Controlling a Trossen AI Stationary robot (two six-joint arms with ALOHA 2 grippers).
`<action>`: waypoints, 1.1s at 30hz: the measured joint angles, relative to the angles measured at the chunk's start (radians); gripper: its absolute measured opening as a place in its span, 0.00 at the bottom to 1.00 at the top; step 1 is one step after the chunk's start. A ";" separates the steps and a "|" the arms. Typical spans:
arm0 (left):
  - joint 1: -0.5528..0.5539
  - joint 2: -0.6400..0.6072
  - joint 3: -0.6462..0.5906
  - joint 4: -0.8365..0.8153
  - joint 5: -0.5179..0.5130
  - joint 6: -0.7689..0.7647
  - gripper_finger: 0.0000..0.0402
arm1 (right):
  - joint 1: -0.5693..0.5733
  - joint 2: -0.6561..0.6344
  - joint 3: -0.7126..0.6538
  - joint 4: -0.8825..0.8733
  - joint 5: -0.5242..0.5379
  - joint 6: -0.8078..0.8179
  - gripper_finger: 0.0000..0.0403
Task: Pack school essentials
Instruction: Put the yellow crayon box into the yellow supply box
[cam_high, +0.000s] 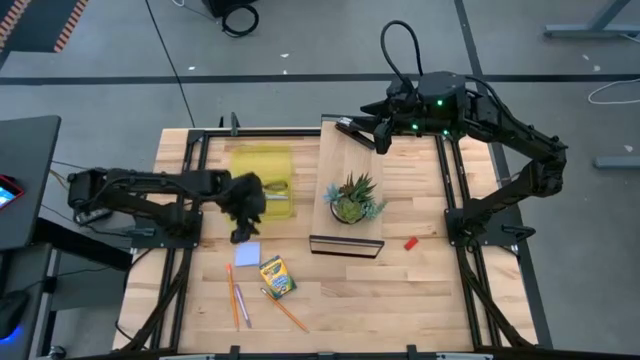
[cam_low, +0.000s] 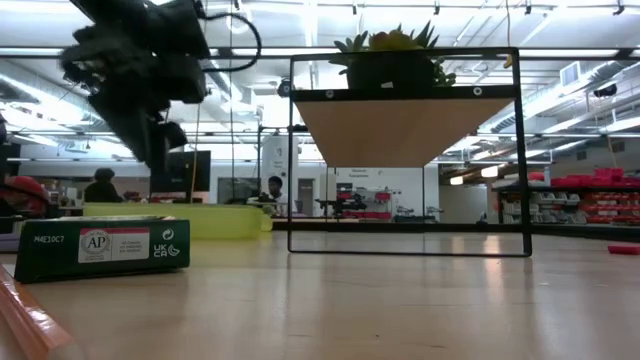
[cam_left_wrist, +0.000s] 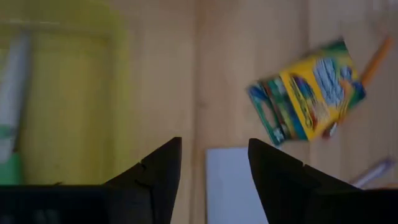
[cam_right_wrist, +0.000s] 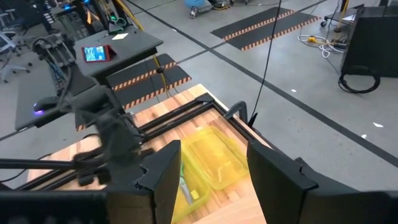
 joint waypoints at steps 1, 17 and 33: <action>-0.032 0.000 -0.001 0.000 -0.016 0.003 0.50 | 0.000 0.000 0.000 -0.002 0.000 0.001 0.47; -0.321 -0.001 -0.001 0.138 -0.100 0.088 0.75 | 0.008 0.000 0.000 -0.056 -0.012 -0.035 0.47; -0.421 -0.001 -0.001 0.260 -0.177 0.247 0.97 | 0.007 0.000 0.000 -0.098 -0.047 0.006 0.47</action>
